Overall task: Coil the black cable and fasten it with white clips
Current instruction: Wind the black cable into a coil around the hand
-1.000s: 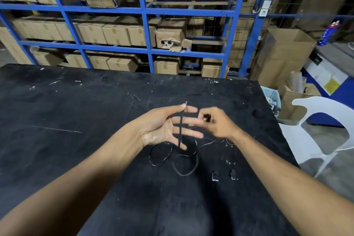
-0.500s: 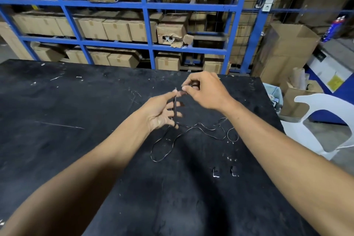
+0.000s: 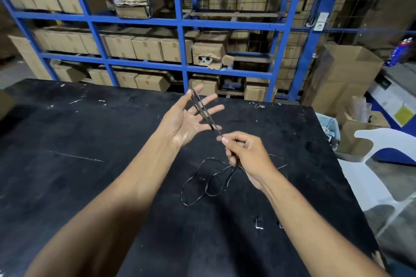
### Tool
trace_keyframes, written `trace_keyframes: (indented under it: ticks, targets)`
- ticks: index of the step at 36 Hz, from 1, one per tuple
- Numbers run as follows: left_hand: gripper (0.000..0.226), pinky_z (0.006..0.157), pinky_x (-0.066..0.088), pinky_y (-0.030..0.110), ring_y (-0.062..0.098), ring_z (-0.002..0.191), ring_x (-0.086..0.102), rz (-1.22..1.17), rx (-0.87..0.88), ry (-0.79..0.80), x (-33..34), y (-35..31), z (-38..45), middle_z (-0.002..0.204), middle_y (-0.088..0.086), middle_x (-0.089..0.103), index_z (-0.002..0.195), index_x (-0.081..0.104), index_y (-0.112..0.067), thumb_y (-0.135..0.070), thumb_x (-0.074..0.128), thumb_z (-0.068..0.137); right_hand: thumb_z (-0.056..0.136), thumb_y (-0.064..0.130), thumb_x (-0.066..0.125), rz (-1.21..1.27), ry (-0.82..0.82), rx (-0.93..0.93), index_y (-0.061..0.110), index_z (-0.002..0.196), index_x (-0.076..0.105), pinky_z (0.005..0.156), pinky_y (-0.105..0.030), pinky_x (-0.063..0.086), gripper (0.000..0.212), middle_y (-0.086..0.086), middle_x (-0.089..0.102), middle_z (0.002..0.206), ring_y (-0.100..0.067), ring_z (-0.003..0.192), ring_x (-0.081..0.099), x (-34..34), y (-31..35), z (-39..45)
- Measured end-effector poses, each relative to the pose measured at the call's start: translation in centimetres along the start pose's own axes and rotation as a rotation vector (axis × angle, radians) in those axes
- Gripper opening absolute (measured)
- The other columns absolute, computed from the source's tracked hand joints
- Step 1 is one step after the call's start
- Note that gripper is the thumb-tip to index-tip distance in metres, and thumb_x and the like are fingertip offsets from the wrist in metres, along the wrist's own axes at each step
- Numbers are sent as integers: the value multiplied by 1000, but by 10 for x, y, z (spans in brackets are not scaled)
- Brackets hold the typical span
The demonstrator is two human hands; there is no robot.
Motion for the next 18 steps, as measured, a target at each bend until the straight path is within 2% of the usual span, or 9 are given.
trace_keyframes:
  ticks: [4,10,15,18]
  targets:
    - [41,99,36,85,48,129,61,11,-16,60,7,-4,-2,140,17,67,144,54,-25,-38,51,105,103,8,64,24,32,4,0,103,74,51,-20,40,13,0,60,59,-10,49,47,2,-5,0]
    - [39,99,36,85,46,133,58,48,-40,154,16,-8,-5,144,17,63,142,59,-26,-39,53,106,102,15,68,-47,97,4,9,90,69,57,-22,46,14,-6,69,65,-15,52,52,3,-15,2]
    - [39,98,40,84,43,133,59,35,-27,172,18,-12,-12,144,18,63,144,57,-26,-39,50,107,104,10,64,-82,149,35,0,99,69,57,-24,50,12,-12,75,72,-15,51,57,4,-27,2]
    - [35,93,46,81,39,132,61,24,-27,204,26,-15,-16,141,18,66,136,66,-25,-37,50,108,107,16,59,-95,184,74,4,98,72,56,-26,48,19,-14,77,73,-15,49,58,8,-37,4]
Point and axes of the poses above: each hand's wrist, its own z-axis towards the middle knuckle, its own x-axis out of the palm, y = z × x, the point moved 8 cm from there along z, towards the middle knuckle
